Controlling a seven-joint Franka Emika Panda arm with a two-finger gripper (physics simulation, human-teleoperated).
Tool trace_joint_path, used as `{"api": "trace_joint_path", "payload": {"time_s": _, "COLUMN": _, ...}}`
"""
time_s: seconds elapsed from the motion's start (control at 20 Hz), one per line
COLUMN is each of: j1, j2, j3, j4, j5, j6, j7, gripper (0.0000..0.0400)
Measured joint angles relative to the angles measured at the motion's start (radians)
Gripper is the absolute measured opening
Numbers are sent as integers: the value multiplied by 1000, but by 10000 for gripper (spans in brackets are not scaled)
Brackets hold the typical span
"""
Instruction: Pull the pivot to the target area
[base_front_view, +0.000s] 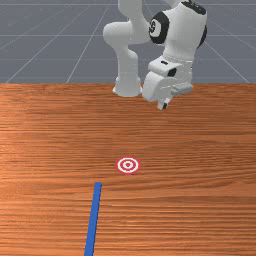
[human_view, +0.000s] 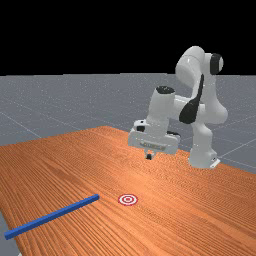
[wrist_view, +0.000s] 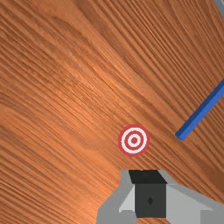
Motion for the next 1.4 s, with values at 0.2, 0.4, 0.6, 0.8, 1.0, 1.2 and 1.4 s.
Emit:
{"api": "trace_joint_path", "payload": {"time_s": 0.2, "j1": -6, "j2": 4, "j3": -2, "j4": -34, "j5": 19, "j6": 60, "j7": -19, "gripper": 0}}
{"api": "trace_joint_path", "payload": {"time_s": 0.4, "j1": -45, "j2": -13, "j3": -28, "j4": -57, "j5": 140, "j6": 76, "j7": 73, "gripper": 0}}
{"api": "trace_joint_path", "payload": {"time_s": 0.6, "j1": -118, "j2": -31, "j3": -54, "j4": -88, "j5": 148, "j6": 106, "j7": -98, "gripper": 0}}
{"api": "trace_joint_path", "payload": {"time_s": 0.8, "j1": -155, "j2": 14, "j3": -52, "j4": 2, "j5": 169, "j6": -32, "j7": -237, "gripper": 0}}
{"api": "trace_joint_path", "payload": {"time_s": 1.0, "j1": -162, "j2": 124, "j3": -50, "j4": 184, "j5": 181, "j6": -169, "j7": -254, "gripper": 0}}
{"api": "trace_joint_path", "payload": {"time_s": 1.2, "j1": -224, "j2": 53, "j3": -52, "j4": 43, "j5": 266, "j6": 26, "j7": -357, "gripper": 0}}
{"api": "trace_joint_path", "payload": {"time_s": 1.4, "j1": -236, "j2": 59, "j3": -95, "j4": 51, "j5": 203, "j6": 32, "j7": -312, "gripper": 0}}
